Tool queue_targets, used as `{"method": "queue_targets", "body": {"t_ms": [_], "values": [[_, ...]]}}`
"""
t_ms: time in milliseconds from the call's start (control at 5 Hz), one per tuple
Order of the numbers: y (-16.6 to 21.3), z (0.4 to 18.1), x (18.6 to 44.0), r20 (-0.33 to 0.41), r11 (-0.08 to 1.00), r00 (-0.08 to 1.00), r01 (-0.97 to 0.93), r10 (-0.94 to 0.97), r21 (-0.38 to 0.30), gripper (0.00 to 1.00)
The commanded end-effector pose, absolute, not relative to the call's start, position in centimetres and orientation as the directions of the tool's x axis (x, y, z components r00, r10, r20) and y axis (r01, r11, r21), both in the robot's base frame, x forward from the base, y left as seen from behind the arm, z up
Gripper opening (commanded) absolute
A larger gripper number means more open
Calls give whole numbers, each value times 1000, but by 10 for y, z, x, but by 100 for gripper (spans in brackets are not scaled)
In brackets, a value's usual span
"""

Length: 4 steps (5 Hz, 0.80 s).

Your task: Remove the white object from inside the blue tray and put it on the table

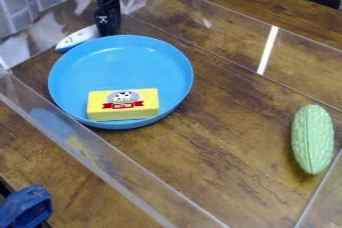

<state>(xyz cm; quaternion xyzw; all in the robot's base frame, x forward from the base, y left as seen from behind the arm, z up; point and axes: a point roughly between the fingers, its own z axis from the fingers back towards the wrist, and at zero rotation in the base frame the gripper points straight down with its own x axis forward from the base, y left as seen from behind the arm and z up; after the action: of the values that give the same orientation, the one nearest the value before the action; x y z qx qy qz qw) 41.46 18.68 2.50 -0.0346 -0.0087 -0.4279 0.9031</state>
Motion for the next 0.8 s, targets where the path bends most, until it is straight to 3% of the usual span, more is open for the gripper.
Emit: {"method": "queue_targets", "body": {"t_ms": [0,400,600], "values": [[203,41,404,57,663,664,748,-746,-24,100],[200,31,389,61,647,648,761,-759,-40,100],[199,28,390,58,642,644,765,-763,-49,0]]}}
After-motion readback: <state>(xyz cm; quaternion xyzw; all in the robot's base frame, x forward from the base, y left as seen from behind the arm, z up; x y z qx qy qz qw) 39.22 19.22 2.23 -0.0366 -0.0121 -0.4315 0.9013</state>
